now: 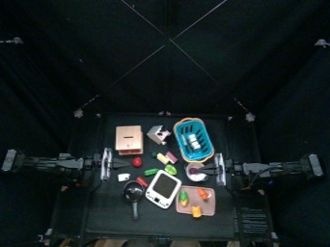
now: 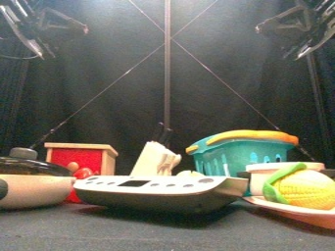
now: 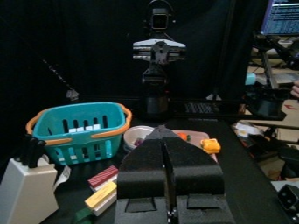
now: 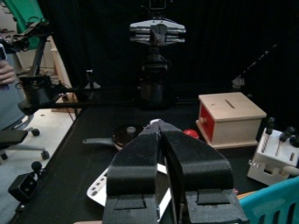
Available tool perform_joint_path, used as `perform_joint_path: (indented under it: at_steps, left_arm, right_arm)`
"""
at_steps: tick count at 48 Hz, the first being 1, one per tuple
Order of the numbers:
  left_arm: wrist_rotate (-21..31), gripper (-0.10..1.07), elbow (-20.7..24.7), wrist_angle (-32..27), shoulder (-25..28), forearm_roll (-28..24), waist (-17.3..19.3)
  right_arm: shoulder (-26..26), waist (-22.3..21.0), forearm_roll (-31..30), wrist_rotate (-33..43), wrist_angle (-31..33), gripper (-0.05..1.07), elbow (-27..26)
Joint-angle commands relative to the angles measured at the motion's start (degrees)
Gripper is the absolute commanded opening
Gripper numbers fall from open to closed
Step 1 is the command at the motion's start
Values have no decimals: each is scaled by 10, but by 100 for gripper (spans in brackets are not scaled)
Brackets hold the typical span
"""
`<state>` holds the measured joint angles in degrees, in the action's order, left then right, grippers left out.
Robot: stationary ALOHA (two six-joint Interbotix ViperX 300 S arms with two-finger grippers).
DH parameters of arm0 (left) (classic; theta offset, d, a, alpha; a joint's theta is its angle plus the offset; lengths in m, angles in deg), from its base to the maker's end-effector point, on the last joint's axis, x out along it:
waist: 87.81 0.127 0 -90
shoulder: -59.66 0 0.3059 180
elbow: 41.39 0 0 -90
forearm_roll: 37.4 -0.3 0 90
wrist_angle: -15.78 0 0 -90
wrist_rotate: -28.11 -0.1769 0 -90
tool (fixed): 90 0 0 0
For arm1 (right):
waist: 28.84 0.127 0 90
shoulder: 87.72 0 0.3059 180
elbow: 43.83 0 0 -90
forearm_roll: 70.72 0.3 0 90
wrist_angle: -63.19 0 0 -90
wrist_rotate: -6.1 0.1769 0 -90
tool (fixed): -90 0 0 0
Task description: Grab eggplant
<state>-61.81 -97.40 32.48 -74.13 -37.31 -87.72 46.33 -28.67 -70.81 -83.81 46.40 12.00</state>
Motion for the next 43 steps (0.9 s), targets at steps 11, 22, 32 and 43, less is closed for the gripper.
perform_joint_path:
  at_steps: [11, 22, 32, 43]
  left_arm:
    - [0, 1, 35, 11, 81, 1, -5]
    - [0, 1, 51, 16, 144, 1, -17]
    - [1, 1, 48, 38, 176, 2, -23]
    - [1, 1, 46, 46, 184, 2, -28]
  right_arm:
    - [-120, -34, 33, 51, 42, 6, -30]
    - [-204, -76, 37, 106, 221, 8, -77]
    - [-216, -89, 13, 114, 305, 17, -89]
    - [-215, -91, 14, 115, 313, 51, -68]
